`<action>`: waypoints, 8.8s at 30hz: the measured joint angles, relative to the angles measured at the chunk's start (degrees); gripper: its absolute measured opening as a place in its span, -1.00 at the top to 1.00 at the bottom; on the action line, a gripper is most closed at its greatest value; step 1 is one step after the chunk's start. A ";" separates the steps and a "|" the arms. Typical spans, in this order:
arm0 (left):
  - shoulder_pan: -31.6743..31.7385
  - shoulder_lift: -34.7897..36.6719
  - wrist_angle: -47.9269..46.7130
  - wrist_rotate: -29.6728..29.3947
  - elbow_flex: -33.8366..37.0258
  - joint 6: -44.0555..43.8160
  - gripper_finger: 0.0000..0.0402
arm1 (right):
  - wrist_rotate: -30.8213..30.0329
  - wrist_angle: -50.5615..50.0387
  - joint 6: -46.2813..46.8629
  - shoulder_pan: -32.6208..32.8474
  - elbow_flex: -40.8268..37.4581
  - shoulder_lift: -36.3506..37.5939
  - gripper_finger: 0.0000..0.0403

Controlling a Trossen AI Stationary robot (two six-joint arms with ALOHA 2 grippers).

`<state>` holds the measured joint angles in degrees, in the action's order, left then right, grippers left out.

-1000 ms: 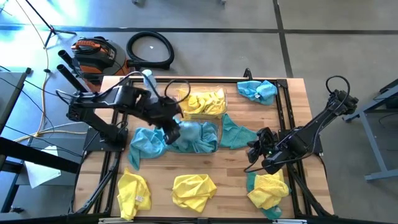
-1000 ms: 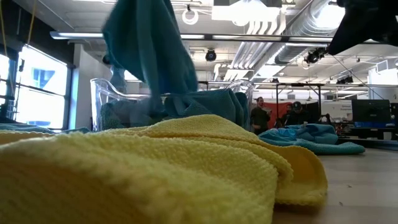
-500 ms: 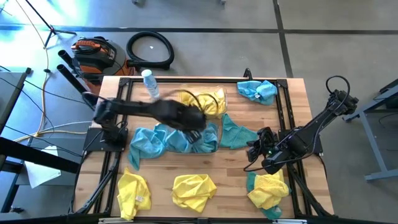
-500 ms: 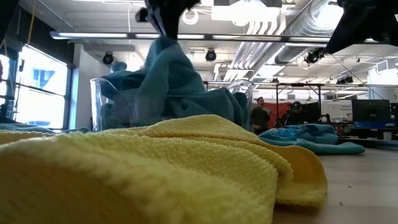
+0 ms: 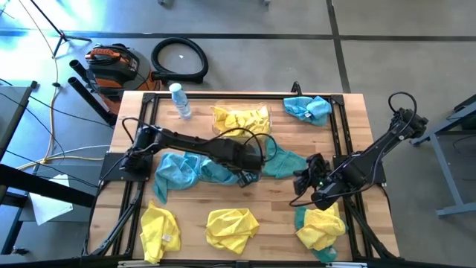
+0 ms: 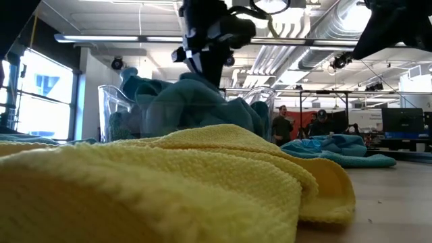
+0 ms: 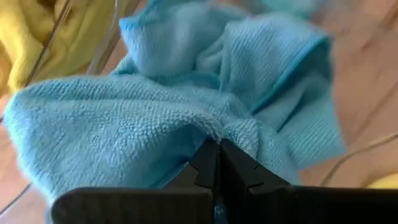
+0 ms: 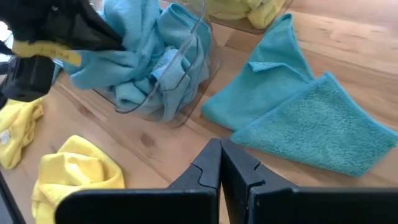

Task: Sort microfiber towel by color & place in baskets
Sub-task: Put the blue microfiber cloth into the bottom transparent bin, then put the yellow microfiber cloth into the top transparent bin

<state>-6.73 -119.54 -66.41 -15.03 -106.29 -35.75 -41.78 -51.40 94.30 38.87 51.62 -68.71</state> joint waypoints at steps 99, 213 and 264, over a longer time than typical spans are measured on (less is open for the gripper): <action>3.02 20.33 34.85 12.88 32.93 -10.20 0.62 | 2.55 0.61 -0.16 -1.14 0.00 -1.42 1.00; -40.60 55.86 22.49 -9.20 58.66 -27.92 0.62 | 42.22 -1.52 29.87 16.63 12.53 -30.84 0.97; -31.85 64.83 21.62 -6.49 58.66 -17.47 0.62 | 42.15 -12.03 25.17 11.08 23.67 -30.75 1.00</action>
<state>-38.59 -54.72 -44.80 -21.52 -47.64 -53.21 0.38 -63.42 119.47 49.95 75.28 -99.46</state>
